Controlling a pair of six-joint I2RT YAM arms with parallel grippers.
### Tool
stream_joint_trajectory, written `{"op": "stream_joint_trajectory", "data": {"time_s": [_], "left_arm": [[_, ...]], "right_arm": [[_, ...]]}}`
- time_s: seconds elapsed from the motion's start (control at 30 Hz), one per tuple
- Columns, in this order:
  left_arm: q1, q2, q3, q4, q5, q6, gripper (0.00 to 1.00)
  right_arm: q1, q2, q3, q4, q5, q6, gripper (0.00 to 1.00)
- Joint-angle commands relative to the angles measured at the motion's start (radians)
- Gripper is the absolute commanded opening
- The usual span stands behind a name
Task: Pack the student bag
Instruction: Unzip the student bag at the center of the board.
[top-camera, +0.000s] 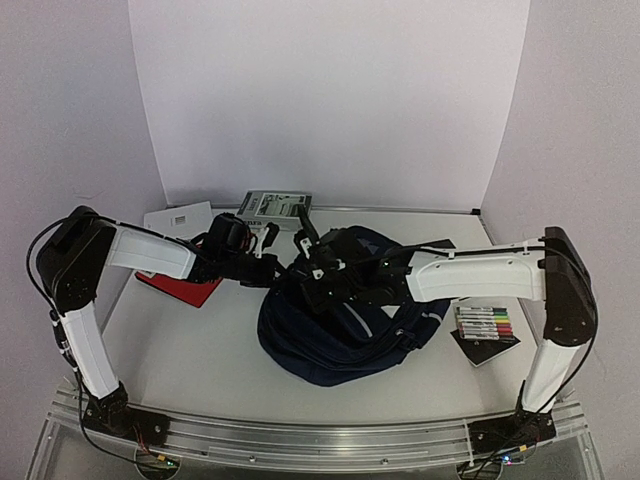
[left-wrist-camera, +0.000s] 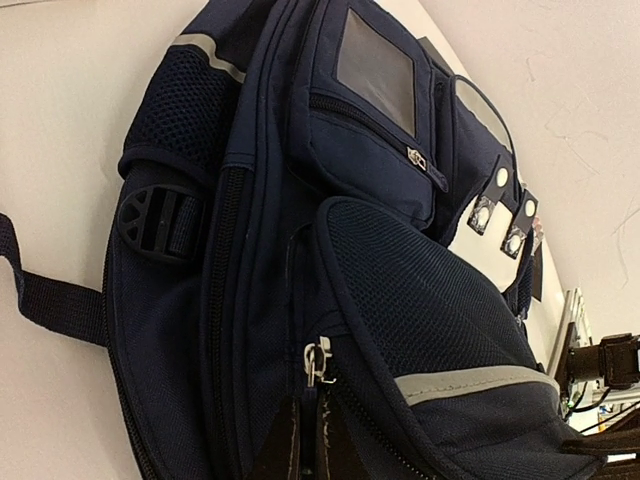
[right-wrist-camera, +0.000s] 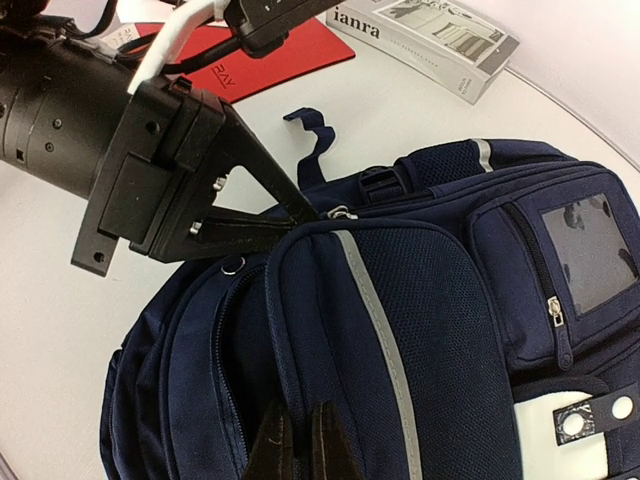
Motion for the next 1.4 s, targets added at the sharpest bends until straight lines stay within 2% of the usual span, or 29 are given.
{"op": "stream_joint_trajectory", "data": {"time_s": [0.0, 0.13, 0.23, 0.3, 0.47, 0.57, 0.7, 0.77, 0.8, 0.97, 1.07, 1.2, 1.37], "left_arm": [[0.091, 0.060, 0.064, -0.024, -0.189, -0.010, 0.00], [0.104, 0.108, 0.117, -0.022, -0.141, 0.007, 0.00], [0.105, 0.129, 0.159, -0.029, -0.122, 0.021, 0.00], [0.113, 0.104, 0.163, -0.042, -0.155, 0.020, 0.04], [0.134, -0.011, 0.139, -0.137, -0.266, 0.010, 0.31], [0.134, -0.094, 0.095, -0.216, -0.368, -0.009, 0.38], [0.136, -0.219, 0.002, -0.262, -0.448, -0.055, 0.54], [0.135, -0.275, -0.018, -0.302, -0.435, -0.077, 0.60], [0.135, -0.302, -0.026, -0.319, -0.425, -0.089, 0.62], [0.137, -0.420, -0.043, -0.405, -0.337, -0.136, 0.72], [0.138, -0.485, -0.060, -0.432, -0.303, -0.152, 0.78], [0.155, -0.542, -0.088, -0.457, -0.285, -0.155, 0.87], [0.195, -0.565, -0.097, -0.492, -0.264, -0.156, 0.89]], "right_arm": [[0.032, -0.099, 0.011, -0.006, -0.067, 0.017, 0.00], [0.033, -0.097, 0.026, -0.005, -0.053, 0.040, 0.00], [0.033, -0.072, 0.051, -0.005, 0.049, 0.082, 0.00], [0.031, -0.043, 0.083, -0.006, 0.113, 0.126, 0.00], [0.018, 0.064, 0.220, -0.035, 0.227, 0.223, 0.00], [-0.011, 0.129, 0.300, -0.044, 0.266, 0.260, 0.00], [-0.054, 0.216, 0.420, -0.044, 0.263, 0.251, 0.00], [-0.060, 0.262, 0.481, -0.044, 0.235, 0.222, 0.07], [-0.062, 0.278, 0.507, -0.045, 0.219, 0.207, 0.14], [-0.062, 0.231, 0.554, -0.117, 0.136, 0.164, 0.71], [-0.064, 0.111, 0.458, -0.175, 0.209, 0.159, 0.95], [-0.127, -0.059, 0.287, -0.273, 0.251, 0.219, 0.98], [-0.307, -0.218, 0.041, -0.337, 0.198, 0.340, 0.98]]}}
